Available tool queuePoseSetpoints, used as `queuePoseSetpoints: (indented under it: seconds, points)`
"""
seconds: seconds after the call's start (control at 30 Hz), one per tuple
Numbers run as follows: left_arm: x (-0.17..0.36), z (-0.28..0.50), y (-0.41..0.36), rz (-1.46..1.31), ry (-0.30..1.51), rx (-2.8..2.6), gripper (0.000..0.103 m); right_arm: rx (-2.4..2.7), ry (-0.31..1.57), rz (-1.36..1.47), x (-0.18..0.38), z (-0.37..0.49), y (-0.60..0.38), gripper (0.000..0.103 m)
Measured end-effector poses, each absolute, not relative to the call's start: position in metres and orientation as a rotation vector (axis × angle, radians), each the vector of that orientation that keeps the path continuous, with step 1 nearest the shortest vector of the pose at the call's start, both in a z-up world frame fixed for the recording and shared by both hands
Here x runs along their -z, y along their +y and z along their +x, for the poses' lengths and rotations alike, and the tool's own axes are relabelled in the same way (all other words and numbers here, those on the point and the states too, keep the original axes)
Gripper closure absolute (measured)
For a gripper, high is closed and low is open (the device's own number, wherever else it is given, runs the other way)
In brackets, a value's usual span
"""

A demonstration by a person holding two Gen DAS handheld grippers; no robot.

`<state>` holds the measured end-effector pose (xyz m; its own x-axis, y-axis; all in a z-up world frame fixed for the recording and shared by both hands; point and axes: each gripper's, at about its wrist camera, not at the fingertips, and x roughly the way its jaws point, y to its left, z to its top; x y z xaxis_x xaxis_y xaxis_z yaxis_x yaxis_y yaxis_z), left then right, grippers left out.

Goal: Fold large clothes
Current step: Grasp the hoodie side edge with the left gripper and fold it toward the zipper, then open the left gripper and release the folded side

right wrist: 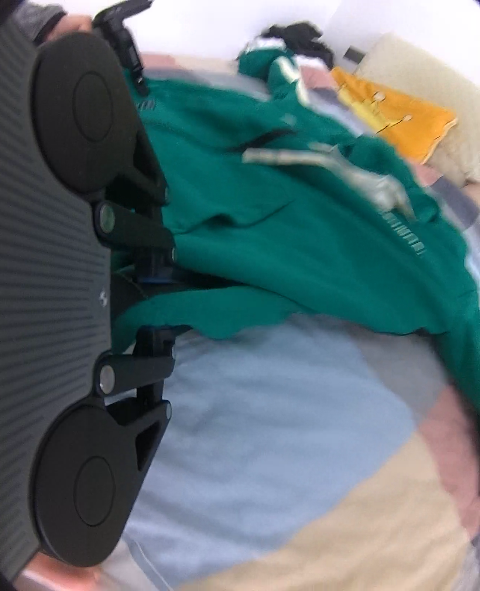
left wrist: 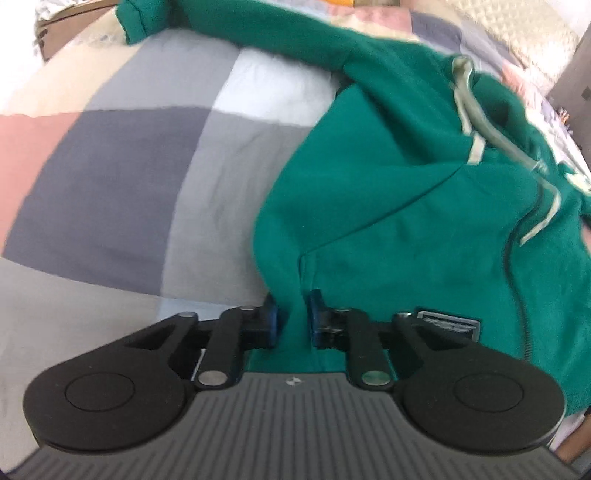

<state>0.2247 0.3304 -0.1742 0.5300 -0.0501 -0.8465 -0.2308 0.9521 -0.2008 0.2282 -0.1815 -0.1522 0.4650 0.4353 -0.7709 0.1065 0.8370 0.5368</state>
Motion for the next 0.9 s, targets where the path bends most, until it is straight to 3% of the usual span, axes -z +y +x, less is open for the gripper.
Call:
queuePoseSetpoints:
  seconds: [0.07, 0.13, 0.3, 0.6, 0.7, 0.77, 0.8, 0.83, 0.87, 0.9]
  points:
    - [0.154, 0.215, 0.337, -0.383, 0.974, -0.091, 0.089, -0.231, 1.028, 0.612, 0.128, 0.224, -0.197, 0.084]
    - [0.135, 0.202, 0.346, -0.500, 0.934, -0.041, 0.097, -0.239, 0.973, 0.657, 0.099, 0.215, -0.215, 0.087]
    - [0.094, 0.161, 0.344, -0.674, 0.860, 0.051, 0.097, -0.166, 0.862, 0.714, 0.056, 0.184, -0.255, 0.089]
    - [0.137, 0.136, 0.326, -0.632, 1.097, -0.059, 0.097, -0.049, 1.011, 0.605, 0.096, 0.166, -0.254, 0.084]
    - [0.130, 0.139, 0.325, -0.605, 1.094, -0.075, 0.096, -0.022, 1.056, 0.595, 0.099, 0.170, -0.252, 0.083]
    - [0.122, 0.138, 0.323, -0.578, 1.104, -0.077, 0.093, -0.017, 1.025, 0.585, 0.091, 0.172, -0.251, 0.075]
    - [0.117, 0.134, 0.325, -0.580, 1.103, -0.076, 0.090, -0.015, 0.995, 0.582, 0.086, 0.167, -0.254, 0.061]
    - [0.113, 0.134, 0.326, -0.578, 1.095, -0.086, 0.080, -0.013, 0.969, 0.589, 0.083, 0.168, -0.256, 0.049]
    - [0.107, 0.133, 0.325, -0.566, 1.075, -0.095, 0.069, -0.019, 0.954, 0.595, 0.082, 0.170, -0.258, 0.046]
    - [0.099, 0.131, 0.324, -0.548, 1.048, -0.099, 0.065, -0.035, 0.947, 0.605, 0.082, 0.173, -0.257, 0.046]
